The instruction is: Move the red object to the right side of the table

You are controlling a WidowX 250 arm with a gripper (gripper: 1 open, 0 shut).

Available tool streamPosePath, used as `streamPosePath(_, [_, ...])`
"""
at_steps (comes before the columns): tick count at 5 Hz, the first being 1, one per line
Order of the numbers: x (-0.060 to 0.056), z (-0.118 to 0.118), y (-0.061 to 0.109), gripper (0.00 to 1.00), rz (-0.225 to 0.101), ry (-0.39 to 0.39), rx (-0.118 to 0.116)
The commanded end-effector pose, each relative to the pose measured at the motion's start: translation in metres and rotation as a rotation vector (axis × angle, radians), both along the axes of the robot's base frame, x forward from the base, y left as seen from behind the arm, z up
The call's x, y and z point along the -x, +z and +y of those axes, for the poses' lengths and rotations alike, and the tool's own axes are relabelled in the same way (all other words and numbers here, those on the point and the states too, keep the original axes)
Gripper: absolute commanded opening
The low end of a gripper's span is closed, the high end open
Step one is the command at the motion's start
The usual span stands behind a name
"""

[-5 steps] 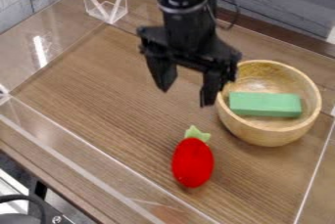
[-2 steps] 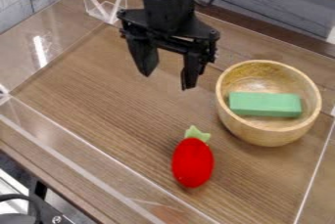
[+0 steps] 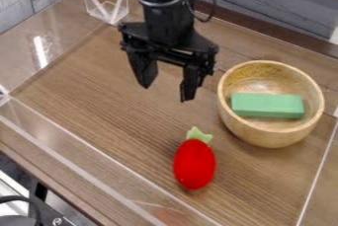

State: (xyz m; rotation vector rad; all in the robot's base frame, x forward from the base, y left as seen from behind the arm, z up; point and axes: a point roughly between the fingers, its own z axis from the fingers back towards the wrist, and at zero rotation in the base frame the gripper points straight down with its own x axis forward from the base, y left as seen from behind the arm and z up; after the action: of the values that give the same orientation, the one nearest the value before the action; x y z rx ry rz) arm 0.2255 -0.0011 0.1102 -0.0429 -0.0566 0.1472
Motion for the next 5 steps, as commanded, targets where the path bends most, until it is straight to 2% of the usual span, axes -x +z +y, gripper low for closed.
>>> streamPosePath(1, [-0.0044,0.0036,0.0046,1.00,-0.032,0.020,0.003])
streamPosePath(5, [-0.0067,0.0050,0.0035,1.00,-0.042,0.037,0.010])
